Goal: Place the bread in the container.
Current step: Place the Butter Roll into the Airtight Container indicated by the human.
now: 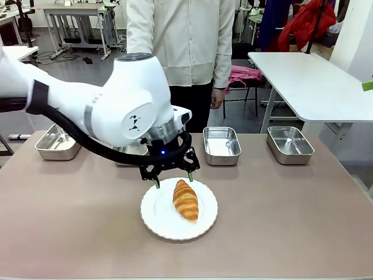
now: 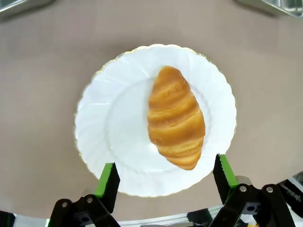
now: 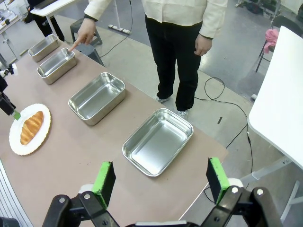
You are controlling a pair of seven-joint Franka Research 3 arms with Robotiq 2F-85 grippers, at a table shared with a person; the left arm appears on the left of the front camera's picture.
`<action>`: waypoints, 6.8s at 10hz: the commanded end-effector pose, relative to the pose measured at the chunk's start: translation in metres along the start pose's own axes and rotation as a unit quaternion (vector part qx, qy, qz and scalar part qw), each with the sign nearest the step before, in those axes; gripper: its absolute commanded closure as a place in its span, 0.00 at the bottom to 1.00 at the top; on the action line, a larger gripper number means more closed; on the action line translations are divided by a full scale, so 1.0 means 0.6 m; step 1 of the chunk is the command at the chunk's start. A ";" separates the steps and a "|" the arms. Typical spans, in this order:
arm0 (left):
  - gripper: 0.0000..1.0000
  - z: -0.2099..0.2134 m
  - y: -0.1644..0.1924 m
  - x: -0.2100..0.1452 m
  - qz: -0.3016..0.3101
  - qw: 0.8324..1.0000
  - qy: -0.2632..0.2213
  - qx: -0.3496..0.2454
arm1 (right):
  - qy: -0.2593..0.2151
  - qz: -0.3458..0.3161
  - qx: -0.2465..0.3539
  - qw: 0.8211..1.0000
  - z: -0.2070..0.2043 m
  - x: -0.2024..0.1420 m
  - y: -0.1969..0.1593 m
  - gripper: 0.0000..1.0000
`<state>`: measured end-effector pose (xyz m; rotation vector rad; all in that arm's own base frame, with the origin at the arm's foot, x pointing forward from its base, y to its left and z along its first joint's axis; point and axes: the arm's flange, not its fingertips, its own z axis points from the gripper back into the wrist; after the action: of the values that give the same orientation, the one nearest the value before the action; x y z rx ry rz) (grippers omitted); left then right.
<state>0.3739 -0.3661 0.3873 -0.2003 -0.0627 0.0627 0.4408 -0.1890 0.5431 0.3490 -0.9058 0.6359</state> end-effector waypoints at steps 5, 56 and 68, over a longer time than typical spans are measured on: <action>0.00 -0.025 -0.027 0.003 0.000 1.000 0.024 0.007 | -0.005 0.001 0.002 1.000 -0.001 0.002 0.000 0.00; 0.00 0.013 0.252 0.403 -0.162 0.985 -0.047 0.020 | -0.005 0.001 0.002 1.000 -0.001 0.002 0.000 0.00; 0.00 0.010 0.253 0.400 -0.150 0.988 -0.039 0.013 | -0.005 0.001 0.002 1.000 -0.001 0.002 0.000 0.00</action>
<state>0.6037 -0.2017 0.3747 -0.1665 -0.1669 -0.2252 0.4410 -0.1887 0.5425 0.3500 -0.9027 0.6368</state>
